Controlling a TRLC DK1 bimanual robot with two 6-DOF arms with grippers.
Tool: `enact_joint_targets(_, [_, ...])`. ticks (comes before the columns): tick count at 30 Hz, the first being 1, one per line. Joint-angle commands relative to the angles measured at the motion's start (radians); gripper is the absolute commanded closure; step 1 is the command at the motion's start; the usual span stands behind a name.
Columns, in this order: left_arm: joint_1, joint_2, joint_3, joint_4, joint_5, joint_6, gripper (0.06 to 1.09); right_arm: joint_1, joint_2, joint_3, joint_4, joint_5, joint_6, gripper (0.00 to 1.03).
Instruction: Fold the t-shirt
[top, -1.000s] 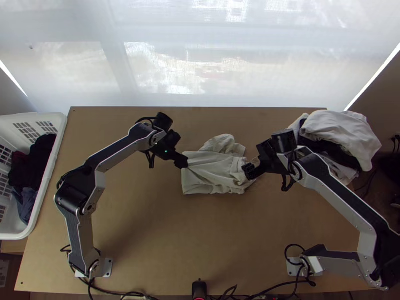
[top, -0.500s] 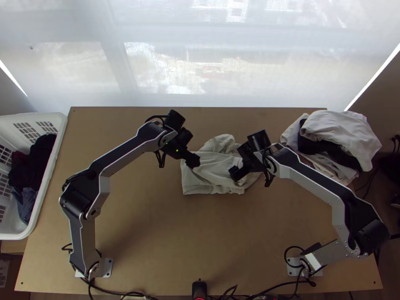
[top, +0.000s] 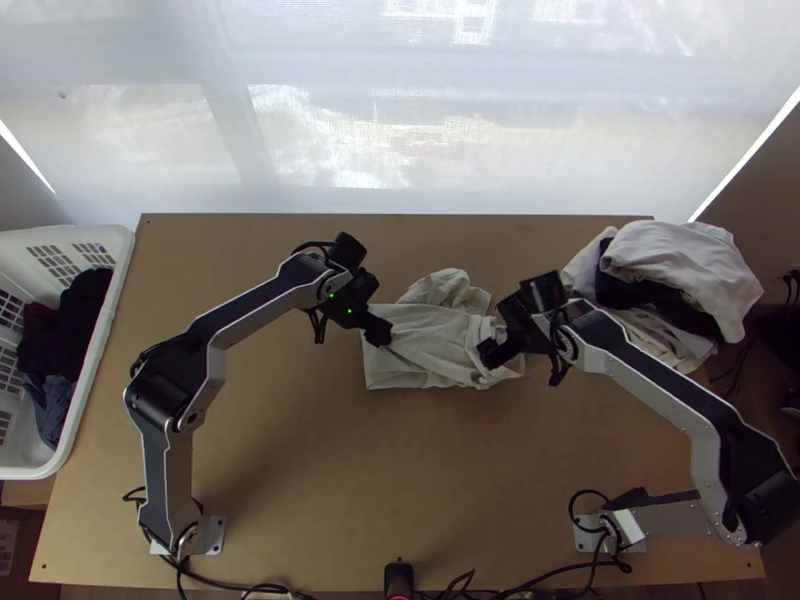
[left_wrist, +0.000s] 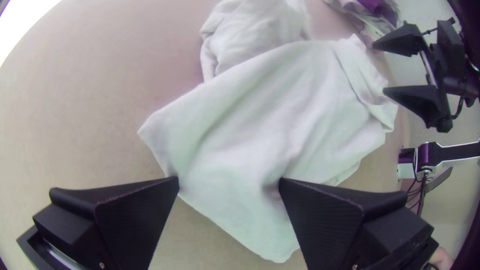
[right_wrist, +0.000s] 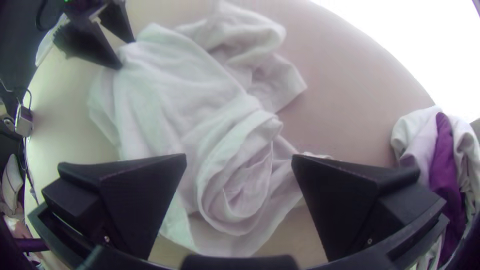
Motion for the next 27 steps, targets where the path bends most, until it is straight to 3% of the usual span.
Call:
enact_joint_targets(1, [0.006, -0.060, -0.001, -0.005, -0.004, -0.005, 0.11, 0.053, -0.128, 0.092, -0.058, 0.002, 0.006, 0.05])
enact_joint_targets(8, [0.038, -0.202, 0.012, -0.057, -0.006, -0.022, 0.11, 0.177, -0.152, 0.068, -0.075, 0.002, -0.038, 0.05])
enact_joint_targets(14, [0.164, -0.388, -0.173, -0.051, -0.004, -0.018, 0.11, 0.278, -0.129, 0.011, -0.025, 0.005, -0.029, 0.05])
enact_joint_targets(17, [0.233, -0.468, -0.268, -0.051, -0.004, -0.005, 0.11, 0.352, -0.100, -0.044, 0.031, 0.088, -0.060, 0.05])
enact_joint_targets(27, [0.367, -0.710, -0.491, -0.054, 0.009, -0.024, 0.11, 0.413, -0.034, -0.236, 0.399, 0.165, -0.248, 0.05])
